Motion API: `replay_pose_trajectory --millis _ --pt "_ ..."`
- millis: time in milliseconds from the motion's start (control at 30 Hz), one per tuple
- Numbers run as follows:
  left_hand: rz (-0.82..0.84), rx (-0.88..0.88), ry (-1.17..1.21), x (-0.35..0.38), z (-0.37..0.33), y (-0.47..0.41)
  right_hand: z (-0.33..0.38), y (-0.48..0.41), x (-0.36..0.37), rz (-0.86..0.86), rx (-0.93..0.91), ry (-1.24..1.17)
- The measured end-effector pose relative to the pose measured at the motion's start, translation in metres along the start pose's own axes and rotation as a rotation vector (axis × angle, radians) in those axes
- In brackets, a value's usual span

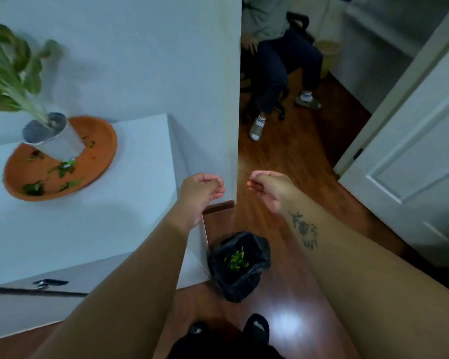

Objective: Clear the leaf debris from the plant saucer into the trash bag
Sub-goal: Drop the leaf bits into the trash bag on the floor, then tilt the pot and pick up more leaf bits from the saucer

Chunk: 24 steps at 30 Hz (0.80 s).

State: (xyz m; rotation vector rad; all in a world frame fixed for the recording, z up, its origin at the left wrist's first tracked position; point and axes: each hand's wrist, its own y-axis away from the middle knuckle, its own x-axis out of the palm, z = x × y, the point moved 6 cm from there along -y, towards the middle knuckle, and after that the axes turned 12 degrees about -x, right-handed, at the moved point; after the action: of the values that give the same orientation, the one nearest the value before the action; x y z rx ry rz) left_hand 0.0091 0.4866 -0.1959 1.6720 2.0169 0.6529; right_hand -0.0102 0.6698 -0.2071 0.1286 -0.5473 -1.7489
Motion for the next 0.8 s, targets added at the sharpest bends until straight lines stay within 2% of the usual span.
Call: replay_pose_trajectory --millis 100,233,500,800 --pt "-0.025 0.058 0.007 -0.022 -0.026 0.015 0.015 0.004 0.029 0.066 -0.034 0.011" --pt "-0.141 0.143 0.052 -0.096 -0.057 0.032 0.029 0.014 0.109 0.222 -0.08 0.023" --pt "-0.27 0.201 0.043 -0.238 -0.068 0.034 0.02 0.038 0.231 0.441 -0.102 0.075" --pt "-0.339 0.218 -0.037 -0.38 -0.082 -0.006 -0.016 0.039 0.354 0.432 -0.158 0.133"
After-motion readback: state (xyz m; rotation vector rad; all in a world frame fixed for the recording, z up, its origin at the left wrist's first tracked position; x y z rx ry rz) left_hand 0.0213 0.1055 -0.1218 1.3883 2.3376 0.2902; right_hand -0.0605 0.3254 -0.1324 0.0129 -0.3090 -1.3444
